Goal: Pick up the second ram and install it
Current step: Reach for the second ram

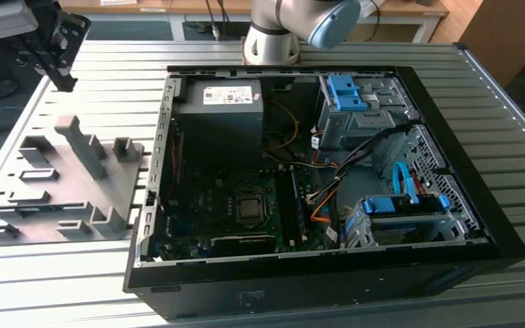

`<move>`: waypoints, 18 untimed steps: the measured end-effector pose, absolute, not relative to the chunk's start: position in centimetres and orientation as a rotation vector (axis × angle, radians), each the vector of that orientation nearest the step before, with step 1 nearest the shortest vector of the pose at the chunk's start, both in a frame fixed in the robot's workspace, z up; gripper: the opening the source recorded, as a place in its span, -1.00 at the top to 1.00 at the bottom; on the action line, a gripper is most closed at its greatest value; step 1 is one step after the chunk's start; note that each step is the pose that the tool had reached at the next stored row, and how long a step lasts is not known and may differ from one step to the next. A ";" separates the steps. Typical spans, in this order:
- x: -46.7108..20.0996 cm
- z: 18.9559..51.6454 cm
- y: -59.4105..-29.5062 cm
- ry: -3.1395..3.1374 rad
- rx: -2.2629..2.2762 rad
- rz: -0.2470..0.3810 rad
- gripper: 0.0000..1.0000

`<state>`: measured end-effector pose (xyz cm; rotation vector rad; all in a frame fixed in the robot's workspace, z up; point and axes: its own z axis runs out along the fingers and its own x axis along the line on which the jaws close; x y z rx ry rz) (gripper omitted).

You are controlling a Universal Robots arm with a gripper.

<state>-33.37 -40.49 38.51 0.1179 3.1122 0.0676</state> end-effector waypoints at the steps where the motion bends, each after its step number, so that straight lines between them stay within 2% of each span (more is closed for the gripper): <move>1: -33.6 38.5 -40.5 3.112 0.118 0.068 0.80; 18: -36.6 38.3 -40.8 3.112 0.118 0.068 0.80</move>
